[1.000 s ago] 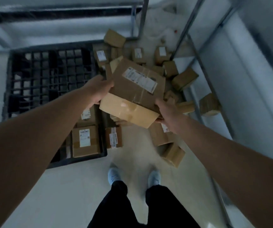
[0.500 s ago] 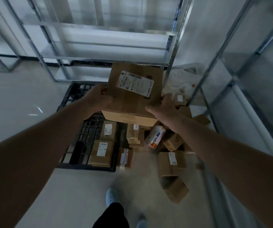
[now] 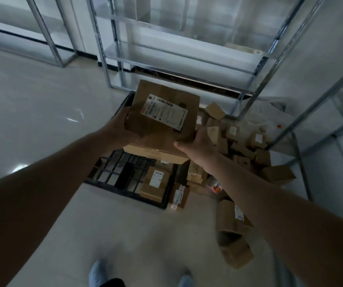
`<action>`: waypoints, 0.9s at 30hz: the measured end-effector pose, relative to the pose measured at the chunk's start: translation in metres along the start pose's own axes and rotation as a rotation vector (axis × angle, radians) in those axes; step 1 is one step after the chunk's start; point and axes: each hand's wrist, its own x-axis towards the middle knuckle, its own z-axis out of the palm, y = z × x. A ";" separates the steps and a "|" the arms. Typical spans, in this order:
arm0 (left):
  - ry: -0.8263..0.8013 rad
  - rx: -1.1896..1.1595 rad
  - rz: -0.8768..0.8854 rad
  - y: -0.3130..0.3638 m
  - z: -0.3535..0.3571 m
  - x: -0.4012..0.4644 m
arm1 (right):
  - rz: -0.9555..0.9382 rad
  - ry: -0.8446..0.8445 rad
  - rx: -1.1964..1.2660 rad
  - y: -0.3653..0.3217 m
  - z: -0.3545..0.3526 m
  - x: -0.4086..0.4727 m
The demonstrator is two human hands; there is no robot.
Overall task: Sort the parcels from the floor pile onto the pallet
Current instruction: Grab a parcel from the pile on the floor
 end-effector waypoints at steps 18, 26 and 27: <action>-0.199 0.089 -0.161 -0.174 -0.153 0.096 | 0.197 -0.079 -0.002 -0.053 0.227 0.067; -0.235 0.150 -0.316 -0.239 -0.115 0.197 | 0.322 -0.121 0.028 0.019 0.268 0.162; -0.237 0.157 -0.338 -0.251 -0.106 0.212 | 0.332 -0.110 0.034 0.032 0.276 0.174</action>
